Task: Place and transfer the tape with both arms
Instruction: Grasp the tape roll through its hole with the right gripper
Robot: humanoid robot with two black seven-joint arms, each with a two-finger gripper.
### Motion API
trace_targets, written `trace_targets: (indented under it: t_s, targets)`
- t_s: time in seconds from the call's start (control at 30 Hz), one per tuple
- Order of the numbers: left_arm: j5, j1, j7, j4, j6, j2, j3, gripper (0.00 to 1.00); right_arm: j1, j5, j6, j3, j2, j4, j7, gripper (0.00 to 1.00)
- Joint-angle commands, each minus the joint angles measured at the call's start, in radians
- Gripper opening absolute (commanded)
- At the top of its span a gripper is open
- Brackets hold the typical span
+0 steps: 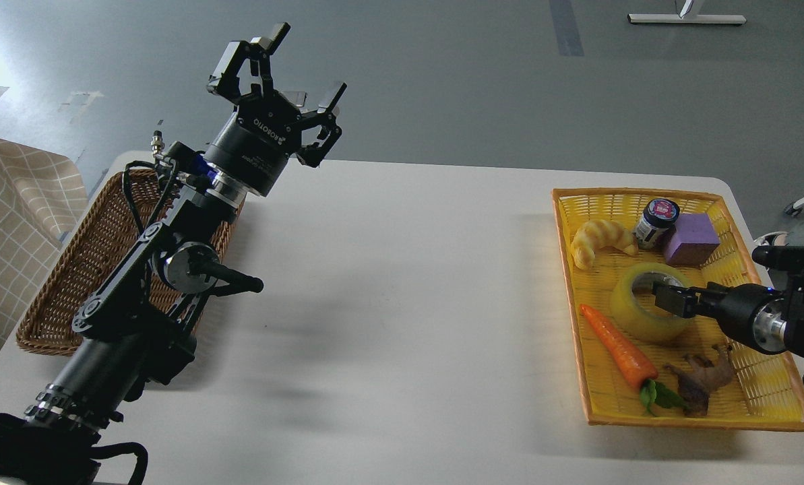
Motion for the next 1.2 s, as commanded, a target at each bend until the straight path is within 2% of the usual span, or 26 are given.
trace_targets:
  t_s: [0.0, 0.1, 0.17, 0.3, 0.7, 0.8, 1.17]
  targets:
    - [0.000, -0.001, 0.000, 0.000, 0.000, 0.000, -0.002, 0.98, 0.000, -0.019, 0.000, 0.000, 0.008, -0.008, 0.000, 0.89]
    - [0.000, 0.002, -0.002, 0.000, 0.000, 0.008, -0.002, 0.98, 0.000, -0.027, 0.000, -0.002, 0.020, -0.016, 0.000, 0.85]
    - [0.000, 0.002, -0.002, 0.000, 0.000, 0.009, -0.002, 0.98, 0.000, -0.027, 0.000, -0.002, 0.022, -0.022, 0.000, 0.78]
    - [-0.001, 0.002, -0.002, 0.000, 0.000, 0.012, -0.002, 0.98, -0.006, -0.027, 0.000, -0.002, 0.024, -0.025, 0.000, 0.74]
    - [0.000, 0.008, -0.002, 0.000, 0.000, 0.014, -0.002, 0.98, -0.022, -0.027, 0.000, 0.000, 0.020, -0.025, 0.000, 0.35]
    - [-0.001, 0.008, -0.002, 0.000, 0.000, 0.014, -0.002, 0.98, -0.022, -0.025, 0.000, 0.001, 0.019, -0.025, 0.000, 0.20]
    - [0.000, 0.008, -0.002, 0.000, 0.000, 0.021, 0.000, 0.98, -0.022, -0.015, 0.000, 0.018, 0.016, -0.017, 0.001, 0.19]
